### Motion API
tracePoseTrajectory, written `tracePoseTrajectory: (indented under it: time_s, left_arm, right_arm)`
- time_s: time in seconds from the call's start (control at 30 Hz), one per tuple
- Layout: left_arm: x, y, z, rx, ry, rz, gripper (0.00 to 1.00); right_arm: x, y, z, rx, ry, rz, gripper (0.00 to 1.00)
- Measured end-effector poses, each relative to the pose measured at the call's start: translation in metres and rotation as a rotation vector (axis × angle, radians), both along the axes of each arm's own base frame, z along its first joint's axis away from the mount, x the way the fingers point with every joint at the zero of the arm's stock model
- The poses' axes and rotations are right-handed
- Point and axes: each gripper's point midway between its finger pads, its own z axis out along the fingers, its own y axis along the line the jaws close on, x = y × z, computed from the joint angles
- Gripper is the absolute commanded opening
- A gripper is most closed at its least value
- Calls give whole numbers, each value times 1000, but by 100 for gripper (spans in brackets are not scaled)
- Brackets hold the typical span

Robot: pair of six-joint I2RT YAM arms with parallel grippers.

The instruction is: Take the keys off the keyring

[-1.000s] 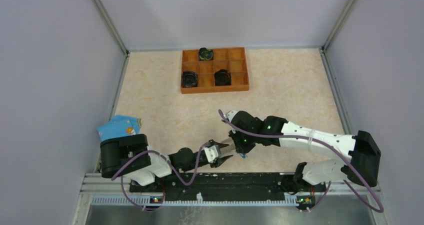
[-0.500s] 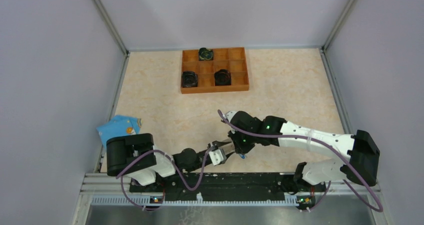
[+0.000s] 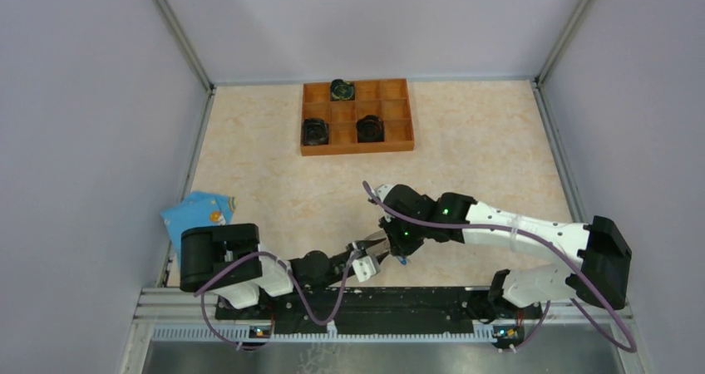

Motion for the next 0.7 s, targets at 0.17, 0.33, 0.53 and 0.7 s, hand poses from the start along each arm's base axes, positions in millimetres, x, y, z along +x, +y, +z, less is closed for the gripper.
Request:
tracePoseTrajectory:
  time_s: [0.17, 0.33, 0.53, 0.7]
  left_arm:
    - [0, -2, -1, 15, -24, 8, 38]
    - [-1, -2, -1, 29, -51, 11, 35]
    - [-2, -6, 2, 48, -86, 20, 33]
    - [-5, -9, 2, 68, -116, 19, 33]
  right_arm:
    - [-1, 0, 0, 2, 10, -7, 0]
    - [-2, 0, 0, 2, 15, -14, 0]
    - [-2, -3, 4, -15, 17, -20, 0]
    - [-3, -7, 5, -35, 24, -22, 0]
